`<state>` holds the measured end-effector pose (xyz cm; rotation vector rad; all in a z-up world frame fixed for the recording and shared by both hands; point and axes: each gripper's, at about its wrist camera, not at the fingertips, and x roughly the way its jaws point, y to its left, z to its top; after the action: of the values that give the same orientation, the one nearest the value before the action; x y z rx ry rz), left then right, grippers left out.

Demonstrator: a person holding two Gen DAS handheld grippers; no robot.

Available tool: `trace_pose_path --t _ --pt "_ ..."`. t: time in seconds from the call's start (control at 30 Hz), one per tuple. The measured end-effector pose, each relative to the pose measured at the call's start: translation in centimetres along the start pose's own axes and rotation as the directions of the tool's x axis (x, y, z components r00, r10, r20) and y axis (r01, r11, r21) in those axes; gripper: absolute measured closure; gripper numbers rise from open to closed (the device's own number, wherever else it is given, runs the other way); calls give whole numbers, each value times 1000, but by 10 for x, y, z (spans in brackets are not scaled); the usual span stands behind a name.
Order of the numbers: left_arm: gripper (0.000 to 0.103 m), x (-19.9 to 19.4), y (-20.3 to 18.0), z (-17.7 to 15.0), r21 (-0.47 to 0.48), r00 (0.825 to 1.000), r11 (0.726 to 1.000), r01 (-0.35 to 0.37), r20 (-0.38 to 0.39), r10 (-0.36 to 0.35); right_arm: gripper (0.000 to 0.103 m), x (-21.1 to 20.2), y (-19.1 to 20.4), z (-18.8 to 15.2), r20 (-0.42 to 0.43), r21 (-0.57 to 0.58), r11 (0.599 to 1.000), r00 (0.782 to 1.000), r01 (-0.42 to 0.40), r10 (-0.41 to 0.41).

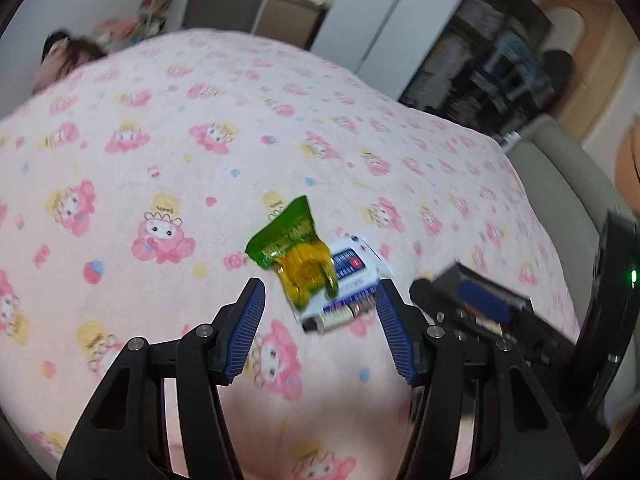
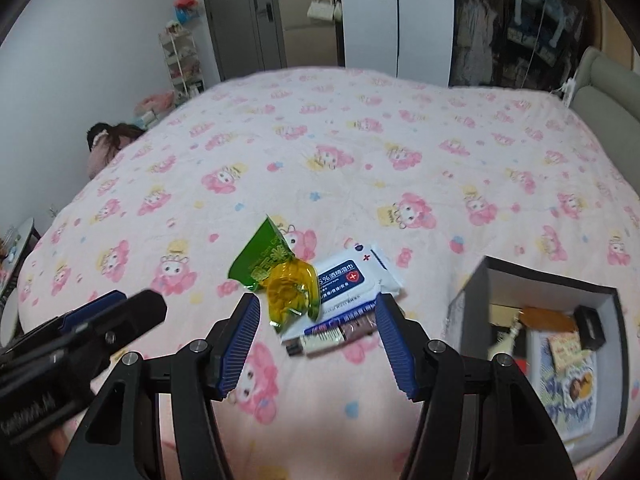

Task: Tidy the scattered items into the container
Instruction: 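Grasp the green sweet-corn snack pack with the right gripper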

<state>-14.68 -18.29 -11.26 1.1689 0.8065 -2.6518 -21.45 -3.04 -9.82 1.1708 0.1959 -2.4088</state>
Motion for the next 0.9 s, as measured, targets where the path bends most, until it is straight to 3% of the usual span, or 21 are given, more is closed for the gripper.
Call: trace_pose_path --t 0.27,0.47,0.67,0.9 --pt "45 98 30 28 -157 993 987 -23 -119 5 46 84 -1 19 -117 -8 1000 993 -2 1" --pt "45 141 41 28 -187 986 980 -72 -164 41 46 127 -4 18 -175 -7 1000 984 26 -27" --pt "44 171 67 14 -269 972 963 -14 -228 -50 46 149 -7 16 -183 -15 1000 983 24 -26" --pt "44 184 83 10 -395 948 912 109 -235 -215 46 154 -12 23 -172 -15 1000 985 14 -16"
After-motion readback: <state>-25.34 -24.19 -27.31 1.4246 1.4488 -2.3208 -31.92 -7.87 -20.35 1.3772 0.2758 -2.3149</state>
